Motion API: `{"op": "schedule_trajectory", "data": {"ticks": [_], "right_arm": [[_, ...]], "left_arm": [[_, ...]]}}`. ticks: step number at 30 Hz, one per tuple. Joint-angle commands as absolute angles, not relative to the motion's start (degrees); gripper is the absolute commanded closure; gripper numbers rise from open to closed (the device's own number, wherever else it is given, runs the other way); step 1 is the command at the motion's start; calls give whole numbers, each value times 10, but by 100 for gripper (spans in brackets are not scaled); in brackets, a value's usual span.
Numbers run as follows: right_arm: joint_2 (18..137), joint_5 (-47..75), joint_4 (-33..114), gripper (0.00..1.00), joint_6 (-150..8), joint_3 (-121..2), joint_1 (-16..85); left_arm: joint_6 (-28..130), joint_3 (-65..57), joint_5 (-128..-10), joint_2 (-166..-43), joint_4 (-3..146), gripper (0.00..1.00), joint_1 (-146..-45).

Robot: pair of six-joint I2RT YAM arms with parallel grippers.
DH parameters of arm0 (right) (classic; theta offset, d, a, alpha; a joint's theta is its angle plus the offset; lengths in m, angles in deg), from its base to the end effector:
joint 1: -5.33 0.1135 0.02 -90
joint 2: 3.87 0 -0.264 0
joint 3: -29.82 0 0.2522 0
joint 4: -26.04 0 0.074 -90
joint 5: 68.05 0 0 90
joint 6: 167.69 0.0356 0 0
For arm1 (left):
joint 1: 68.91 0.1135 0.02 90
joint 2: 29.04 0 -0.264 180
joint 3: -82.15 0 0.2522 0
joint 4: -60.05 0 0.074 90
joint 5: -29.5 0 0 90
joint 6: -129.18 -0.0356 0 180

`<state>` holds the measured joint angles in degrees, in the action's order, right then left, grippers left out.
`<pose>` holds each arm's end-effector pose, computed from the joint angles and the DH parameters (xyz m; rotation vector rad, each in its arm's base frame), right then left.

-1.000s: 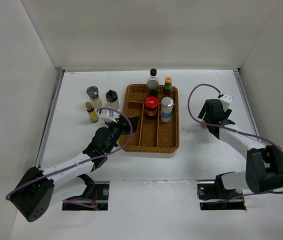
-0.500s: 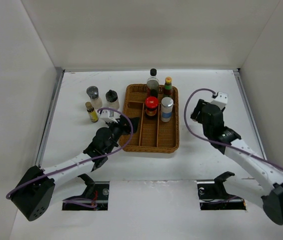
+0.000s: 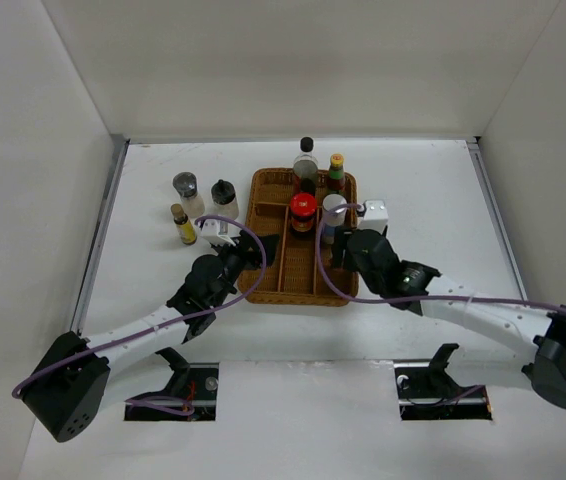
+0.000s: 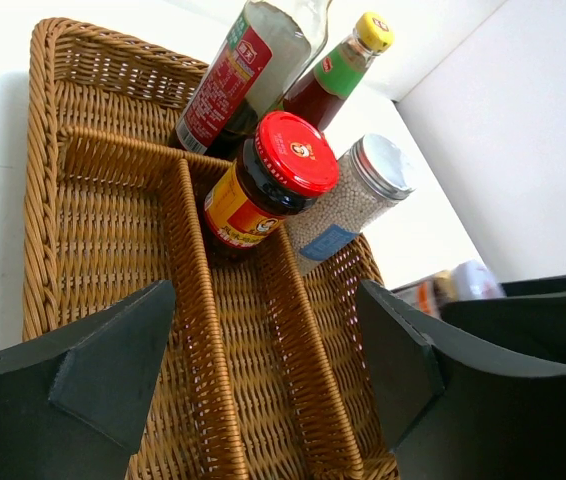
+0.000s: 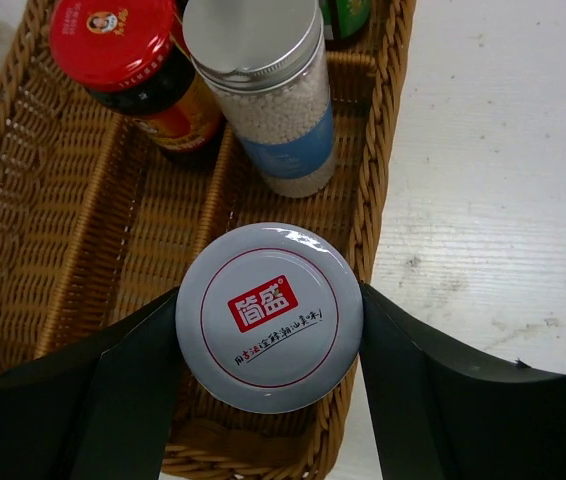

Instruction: Organize the condiment bottles

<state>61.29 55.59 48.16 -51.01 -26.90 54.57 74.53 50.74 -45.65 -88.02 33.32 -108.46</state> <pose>0.1767 0.1748 0.2634 -0.0524 2.0143 0.2240 0.1723 -0.1304 0.2214 -0.1496 1.6382 -0.8089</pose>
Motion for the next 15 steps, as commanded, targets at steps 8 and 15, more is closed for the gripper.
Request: {"op": "schedule_trajectory", "data": {"ticks": [8,15], "right_arm": [[706,557,321,51,-522,-303,541],[754,571,289,33,-539,-297,539]], "left_arm": [[735,505,-452,-886,300,28,-1091],[732,505,-449,-892,300,28,-1089]]}}
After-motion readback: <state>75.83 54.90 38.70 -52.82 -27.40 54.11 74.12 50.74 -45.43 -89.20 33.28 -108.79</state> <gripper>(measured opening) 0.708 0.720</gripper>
